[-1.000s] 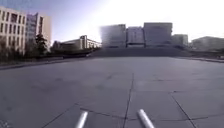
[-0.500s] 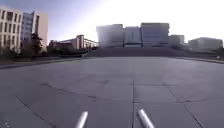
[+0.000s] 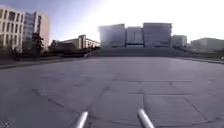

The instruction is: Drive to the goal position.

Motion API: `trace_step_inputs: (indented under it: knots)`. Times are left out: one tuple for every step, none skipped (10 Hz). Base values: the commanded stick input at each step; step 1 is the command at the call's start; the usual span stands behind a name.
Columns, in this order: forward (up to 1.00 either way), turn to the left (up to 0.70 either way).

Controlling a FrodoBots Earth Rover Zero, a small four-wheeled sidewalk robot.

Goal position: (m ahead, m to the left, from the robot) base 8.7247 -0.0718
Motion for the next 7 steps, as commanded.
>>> trace_step_inputs:
  knots:
    - [1.0,-0.27]
    - [1.0,-0.27]
    - [1.0,-0.27]
    - [1.0,-0.27]
    - [1.0,-0.27]
    - [1.0,0.0]
    - [1.0,0.0]
